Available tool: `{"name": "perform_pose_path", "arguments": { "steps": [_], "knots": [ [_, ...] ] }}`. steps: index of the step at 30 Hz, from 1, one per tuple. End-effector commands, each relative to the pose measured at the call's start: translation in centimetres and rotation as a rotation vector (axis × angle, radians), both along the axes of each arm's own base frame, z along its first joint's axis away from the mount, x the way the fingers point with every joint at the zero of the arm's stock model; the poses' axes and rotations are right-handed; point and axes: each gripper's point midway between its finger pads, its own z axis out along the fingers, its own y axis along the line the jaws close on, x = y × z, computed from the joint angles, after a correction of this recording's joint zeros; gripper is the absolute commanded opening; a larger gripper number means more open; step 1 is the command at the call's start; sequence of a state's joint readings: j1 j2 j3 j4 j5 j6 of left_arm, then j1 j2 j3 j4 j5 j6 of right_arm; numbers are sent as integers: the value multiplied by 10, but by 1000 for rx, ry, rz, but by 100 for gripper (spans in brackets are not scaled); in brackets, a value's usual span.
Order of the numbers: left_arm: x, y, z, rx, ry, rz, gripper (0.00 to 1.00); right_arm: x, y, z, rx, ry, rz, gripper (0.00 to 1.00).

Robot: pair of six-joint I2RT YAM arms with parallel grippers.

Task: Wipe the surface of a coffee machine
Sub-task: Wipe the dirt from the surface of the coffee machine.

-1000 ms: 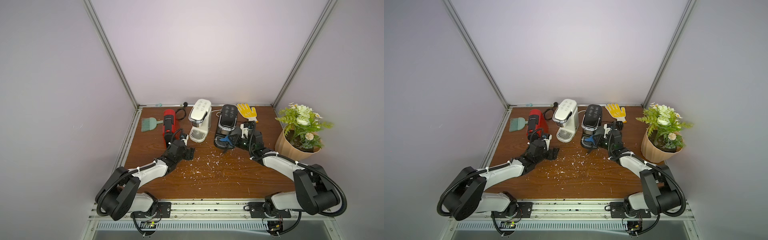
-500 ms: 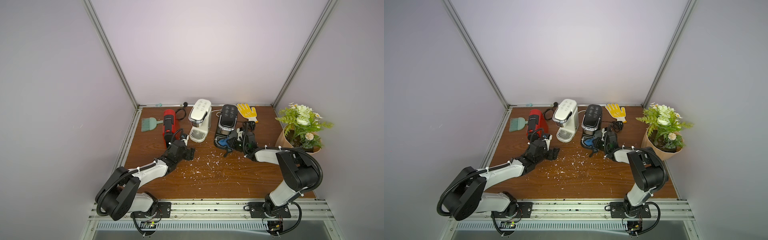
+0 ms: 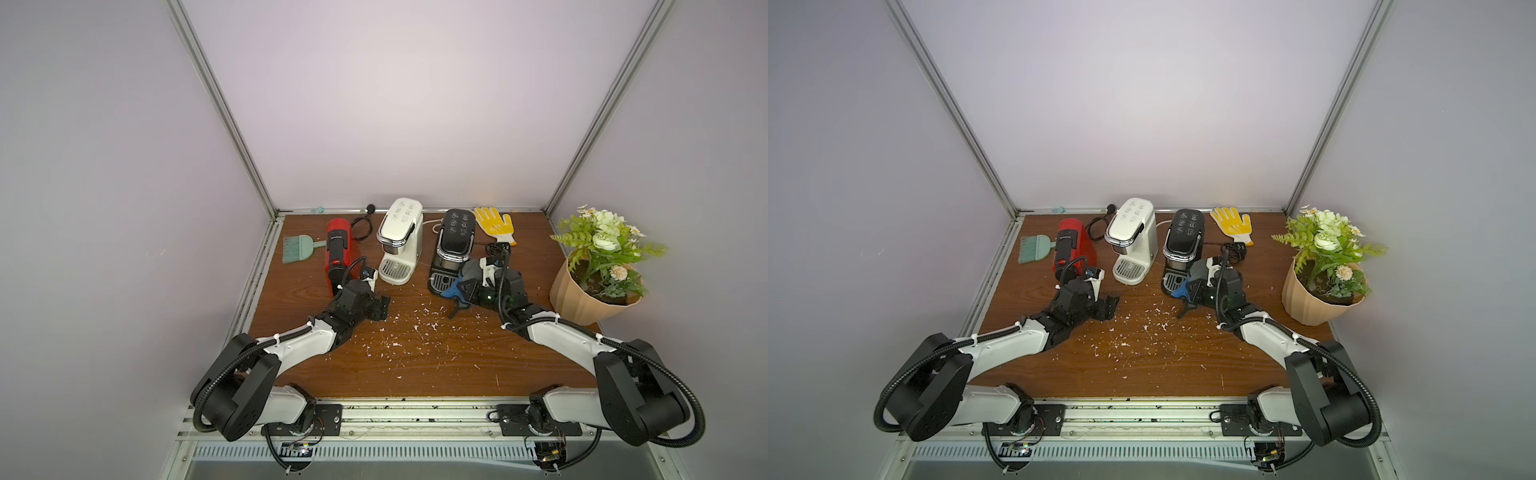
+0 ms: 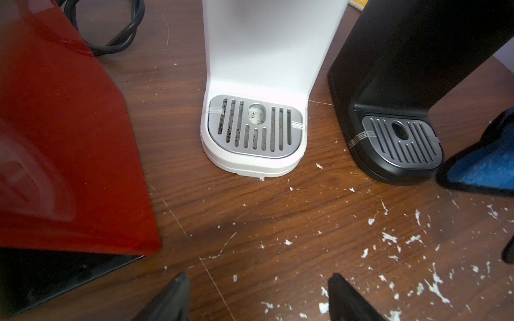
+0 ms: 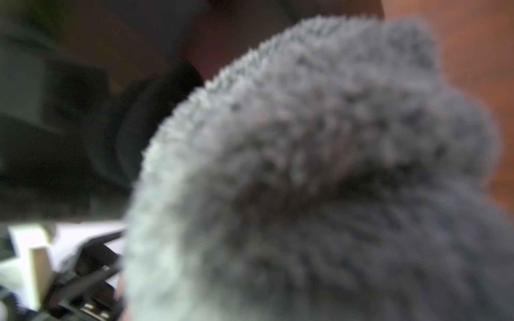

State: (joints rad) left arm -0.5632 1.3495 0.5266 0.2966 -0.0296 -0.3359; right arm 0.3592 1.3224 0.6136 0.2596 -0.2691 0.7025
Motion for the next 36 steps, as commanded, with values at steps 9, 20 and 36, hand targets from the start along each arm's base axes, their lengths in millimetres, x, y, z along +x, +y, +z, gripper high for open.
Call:
{"name": "perform_pose_path", "arguments": {
  "steps": [9,20,36],
  "knots": [
    [6,-4,16,-11,-46,4,79,57,9,-8,26,-58,-48,20],
    [5,-7,19,-28,-46,-9,79,-7,-10,-39,-8,25,-42,20],
    [5,-5,19,-19,-51,1,79,45,-62,162,0,-379,-202,21]
  ]
}}
